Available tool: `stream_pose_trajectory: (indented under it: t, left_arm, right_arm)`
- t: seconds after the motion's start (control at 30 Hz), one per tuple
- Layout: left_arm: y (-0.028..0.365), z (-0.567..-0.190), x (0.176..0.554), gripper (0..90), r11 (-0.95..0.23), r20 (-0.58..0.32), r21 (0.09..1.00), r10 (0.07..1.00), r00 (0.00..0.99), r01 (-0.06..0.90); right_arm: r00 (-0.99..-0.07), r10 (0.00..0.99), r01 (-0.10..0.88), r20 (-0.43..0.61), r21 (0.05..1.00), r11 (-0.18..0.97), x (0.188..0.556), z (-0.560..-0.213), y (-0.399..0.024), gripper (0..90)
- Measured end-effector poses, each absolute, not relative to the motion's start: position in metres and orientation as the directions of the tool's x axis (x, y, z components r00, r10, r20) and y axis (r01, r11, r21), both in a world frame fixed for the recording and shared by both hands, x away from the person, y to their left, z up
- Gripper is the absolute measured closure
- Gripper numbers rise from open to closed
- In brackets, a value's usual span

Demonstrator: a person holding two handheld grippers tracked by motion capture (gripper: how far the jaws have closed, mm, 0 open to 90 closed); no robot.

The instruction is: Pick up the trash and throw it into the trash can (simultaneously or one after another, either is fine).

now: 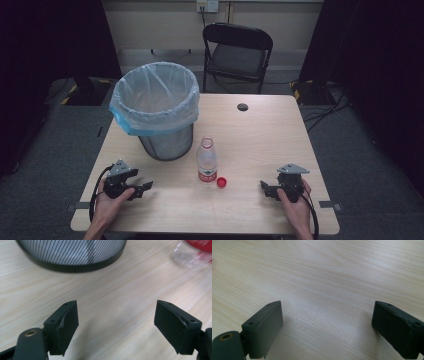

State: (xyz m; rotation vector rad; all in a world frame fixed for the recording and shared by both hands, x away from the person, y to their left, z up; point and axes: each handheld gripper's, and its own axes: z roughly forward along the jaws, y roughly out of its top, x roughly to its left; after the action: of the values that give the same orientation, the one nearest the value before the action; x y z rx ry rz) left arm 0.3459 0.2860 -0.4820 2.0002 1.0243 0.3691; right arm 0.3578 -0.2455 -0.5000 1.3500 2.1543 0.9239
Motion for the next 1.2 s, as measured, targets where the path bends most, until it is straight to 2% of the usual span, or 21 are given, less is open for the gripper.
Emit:
stream_pose_trajectory:
  t: [0.23,0.43,0.77,1.2]
  left_arm:
    - [0.275,-0.473,0.338,19.6,-0.261,-0.167,0.824,0.736,0.656,0.503]
    - [0.262,-0.463,0.332,20.8,-0.264,-0.174,0.842,0.693,0.700,0.470]
    - [0.236,-0.452,0.333,19.5,-0.316,-0.130,0.858,0.628,0.767,0.405]
    - [0.193,-0.431,0.351,19.1,-0.341,-0.110,0.875,0.550,0.828,0.343]
  right_arm:
    - [-0.431,0.902,0.613,-0.012,0.730,0.303,0.358,-0.500,-0.245,9.1]
    - [-0.431,0.902,0.613,-0.012,0.730,0.303,0.358,-0.500,-0.245,9.1]
    - [-0.431,0.902,0.613,-0.012,0.730,0.303,0.358,-0.500,-0.245,9.1]
    - [-0.431,0.902,0.613,-0.012,0.729,0.303,0.358,-0.500,-0.245,9.1]
